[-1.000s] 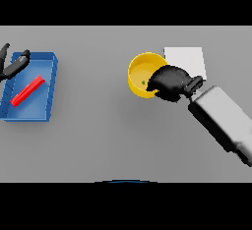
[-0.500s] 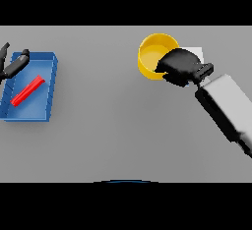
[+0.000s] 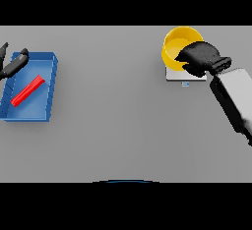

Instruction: Pick up the red beaker and tilt it to pour out 1 green nut into yellow bowl. Pick up the yellow bowl and place it on the metallic measuring scale.

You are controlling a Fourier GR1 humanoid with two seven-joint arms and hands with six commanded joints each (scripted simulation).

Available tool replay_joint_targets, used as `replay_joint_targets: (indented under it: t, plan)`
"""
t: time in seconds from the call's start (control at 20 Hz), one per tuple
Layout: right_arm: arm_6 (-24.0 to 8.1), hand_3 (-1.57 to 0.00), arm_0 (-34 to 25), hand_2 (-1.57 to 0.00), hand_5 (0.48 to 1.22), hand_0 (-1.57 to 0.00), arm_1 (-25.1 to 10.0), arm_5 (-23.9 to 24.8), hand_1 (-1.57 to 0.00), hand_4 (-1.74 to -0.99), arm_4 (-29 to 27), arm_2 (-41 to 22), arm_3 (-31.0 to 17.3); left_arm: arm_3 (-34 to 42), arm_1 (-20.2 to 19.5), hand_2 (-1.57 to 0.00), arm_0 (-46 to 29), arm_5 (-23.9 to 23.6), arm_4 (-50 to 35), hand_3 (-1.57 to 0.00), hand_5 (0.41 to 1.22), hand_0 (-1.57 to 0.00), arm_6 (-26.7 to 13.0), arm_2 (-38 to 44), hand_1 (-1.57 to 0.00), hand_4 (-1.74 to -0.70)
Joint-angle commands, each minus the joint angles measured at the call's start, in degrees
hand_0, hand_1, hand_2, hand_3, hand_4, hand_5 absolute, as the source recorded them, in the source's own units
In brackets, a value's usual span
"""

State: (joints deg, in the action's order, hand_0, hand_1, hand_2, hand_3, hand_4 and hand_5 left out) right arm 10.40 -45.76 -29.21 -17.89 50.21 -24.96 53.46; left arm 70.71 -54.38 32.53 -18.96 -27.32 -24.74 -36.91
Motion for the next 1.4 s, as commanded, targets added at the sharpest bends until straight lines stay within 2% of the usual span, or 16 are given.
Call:
replay_joint_targets:
  t: [0.0,0.3,0.35,0.5,0.6,0.65,0.7,0.75,0.8,0.9,1.0,1.05,1.15,1.35]
  plan:
    - [0.04,-1.17,-0.46,-1.50,1.221,-1.57,0.36,1.10,-1.57,-1.741,0.20,0.43,-2.25,-0.46,-0.02,0.00,-0.17,0.19,-0.23,0.00,0.725,0.00,-0.02,0.15,0.00,-0.72]
    - [0.80,-1.33,-3.36,-1.43,1.221,-1.57,2.45,3.05,-1.57,-1.741,0.09,2.18,-12.21,-0.75,0.52,0.00,-0.19,0.03,-0.14,0.00,0.710,0.00,0.27,0.07,0.00,-0.73]
    - [1.83,-1.35,-3.00,-1.42,1.221,-1.57,2.24,3.31,-1.57,-1.741,-0.09,2.40,-12.78,-0.27,0.69,0.00,-0.03,-0.36,0.23,0.00,0.710,0.00,0.02,-0.28,0.00,-0.72]
    - [1.20,-1.44,-3.17,-1.38,1.221,-1.53,3.54,3.22,-1.57,-1.741,-0.53,3.11,-15.30,0.05,0.32,0.00,-0.99,-0.50,-0.19,0.00,0.713,0.00,0.86,0.10,0.00,-0.73]
    - [1.28,-1.49,-3.50,-1.36,1.221,-1.42,3.89,2.94,-1.57,-1.741,-0.52,3.28,-16.12,-0.22,-0.03,0.00,-0.67,-0.11,-0.04,0.00,0.712,0.00,0.24,0.03,0.00,-0.73]
    - [1.81,-1.43,-3.55,-1.37,1.221,-1.40,3.60,2.40,-1.57,-1.741,-0.64,3.36,-16.18,-0.60,0.33,0.00,-0.29,-0.14,0.14,0.00,0.713,0.00,-0.07,-0.12,0.00,-0.73]
    - [0.96,-1.36,-3.86,-1.39,1.221,-1.40,3.82,1.99,-1.57,-1.741,-0.58,3.48,-16.43,-0.30,0.61,0.00,-0.16,-0.47,0.41,0.00,0.715,0.00,-0.56,-0.49,0.00,-0.73]
    - [2.19,-1.20,-3.70,-1.42,1.221,-1.33,3.71,1.94,-1.46,-1.741,-0.87,3.84,-17.04,-0.84,0.88,0.00,-0.23,0.02,0.14,0.00,0.717,0.00,0.19,-0.30,0.00,-0.73]
    - [2.85,-1.06,-3.71,-1.33,1.221,-1.13,3.65,1.95,-1.32,-1.701,-1.05,4.21,-17.31,-0.99,0.85,0.00,-0.29,0.22,-0.04,0.00,0.720,0.00,0.36,-0.14,0.00,-0.73]
    - [2.40,-0.83,-3.97,-1.04,1.072,-0.72,3.53,1.08,-0.98,-1.619,-1.55,4.79,-17.86,-1.49,0.85,0.00,-0.28,0.77,-0.16,0.00,0.728,0.00,1.22,0.06,0.00,-0.73]
    - [1.55,-0.67,-4.57,-0.80,0.971,-0.46,3.82,0.69,-0.70,-1.563,-1.29,4.80,-19.10,-1.43,0.70,0.00,-0.35,0.85,-0.29,0.00,0.723,0.00,0.94,0.09,0.00,-0.73]
    - [0.88,-0.61,-4.62,-0.69,0.933,-0.37,4.09,0.33,-0.58,-1.539,-1.23,4.68,-19.10,-2.03,1.46,0.00,-0.33,0.55,0.11,0.00,0.717,0.00,1.20,-0.26,0.00,-0.73]
    - [2.96,-0.53,-4.43,-0.52,0.877,-0.24,3.23,-0.12,-0.38,-1.501,-0.54,3.64,-18.75,-1.85,1.33,0.00,-0.24,0.37,0.06,0.00,0.708,0.00,1.31,-0.05,0.00,-0.72]
    - [2.58,-0.38,-4.30,-0.25,0.814,-0.10,3.12,-0.39,-0.16,-1.442,-0.03,3.12,-18.68,-1.75,1.56,0.00,-0.06,0.32,0.02,0.00,0.699,0.00,1.04,-0.14,0.00,-0.72]
